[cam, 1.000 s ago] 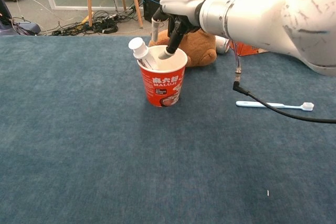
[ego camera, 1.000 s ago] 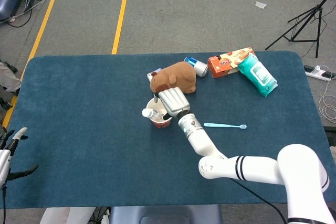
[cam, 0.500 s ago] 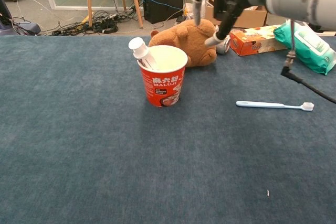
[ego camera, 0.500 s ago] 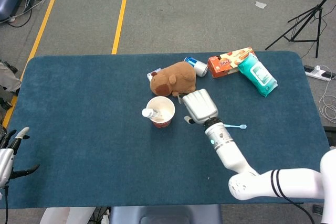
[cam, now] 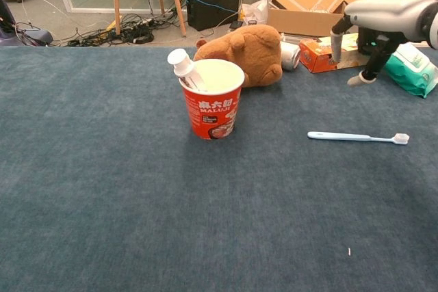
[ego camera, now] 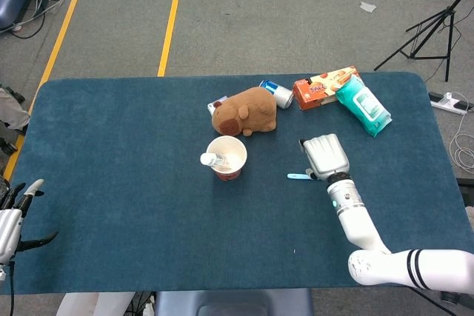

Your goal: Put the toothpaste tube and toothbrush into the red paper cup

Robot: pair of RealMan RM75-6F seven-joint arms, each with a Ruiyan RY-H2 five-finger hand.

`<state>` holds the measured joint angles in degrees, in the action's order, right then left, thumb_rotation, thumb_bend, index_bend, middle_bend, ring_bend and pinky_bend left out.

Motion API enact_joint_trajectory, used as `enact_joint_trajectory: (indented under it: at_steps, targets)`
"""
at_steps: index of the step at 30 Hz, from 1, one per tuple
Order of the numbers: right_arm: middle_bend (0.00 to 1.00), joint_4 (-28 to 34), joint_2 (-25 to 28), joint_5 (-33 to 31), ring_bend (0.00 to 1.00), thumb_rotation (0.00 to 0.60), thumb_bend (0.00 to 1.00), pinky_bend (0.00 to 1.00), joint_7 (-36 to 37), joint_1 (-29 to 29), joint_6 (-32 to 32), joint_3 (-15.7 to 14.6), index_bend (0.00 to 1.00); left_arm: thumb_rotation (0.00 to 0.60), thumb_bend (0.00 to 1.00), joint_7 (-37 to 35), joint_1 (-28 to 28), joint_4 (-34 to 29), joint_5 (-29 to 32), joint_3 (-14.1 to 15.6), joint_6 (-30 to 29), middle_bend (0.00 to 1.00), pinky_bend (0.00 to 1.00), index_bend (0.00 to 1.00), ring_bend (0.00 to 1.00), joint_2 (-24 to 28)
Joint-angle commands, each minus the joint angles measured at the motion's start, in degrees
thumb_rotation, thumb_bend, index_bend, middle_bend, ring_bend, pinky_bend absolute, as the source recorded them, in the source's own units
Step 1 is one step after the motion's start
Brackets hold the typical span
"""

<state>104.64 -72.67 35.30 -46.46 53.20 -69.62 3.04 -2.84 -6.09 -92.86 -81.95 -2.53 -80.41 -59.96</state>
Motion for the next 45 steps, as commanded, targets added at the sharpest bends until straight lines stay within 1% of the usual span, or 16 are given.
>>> enact_joint_trajectory:
  at_steps: [1,11,15,30,45]
  targets:
    - [1.00,-1.5,-0.9,-0.4,1.00,0.600,0.13,1.00,0.3,-0.9,0.9,-0.6,0.43,0.600,0.00,0.0,0.0,0.0,0.0,0.0,0.0,0.27,0.11,0.07,0.09,0.0]
    - [1.00,-7.4,-4.6,-0.4,1.00,0.600,0.13,1.00,1.6,-4.0,2.9,-2.0,0.43,0.600,0.00,-0.2,0.1,-0.1,-0.1,0.0,-0.2,0.27,0.11,0.07,0.09,0.1]
    - [1.00,-9.4,-5.9,-0.6,1.00,0.600,0.14,1.00,2.2,-4.9,3.8,-2.1,0.43,0.600,0.00,-0.3,0.1,-0.2,-0.1,0.0,-0.2,0.27,0.11,0.07,0.09,0.2]
    - [1.00,-17.1,-10.0,-2.3,1.00,0.600,0.19,1.00,4.3,-6.8,9.0,-0.9,0.44,0.600,0.00,-0.6,0.1,-0.3,0.0,0.0,-0.2,0.27,0.11,0.07,0.09,0.3]
    - [1.00,-21.8,-14.9,-1.1,1.00,0.600,0.21,1.00,4.4,-6.6,11.6,0.5,0.47,0.600,0.00,-1.4,0.3,-0.6,-0.4,0.0,-0.6,0.27,0.11,0.07,0.09,0.8]
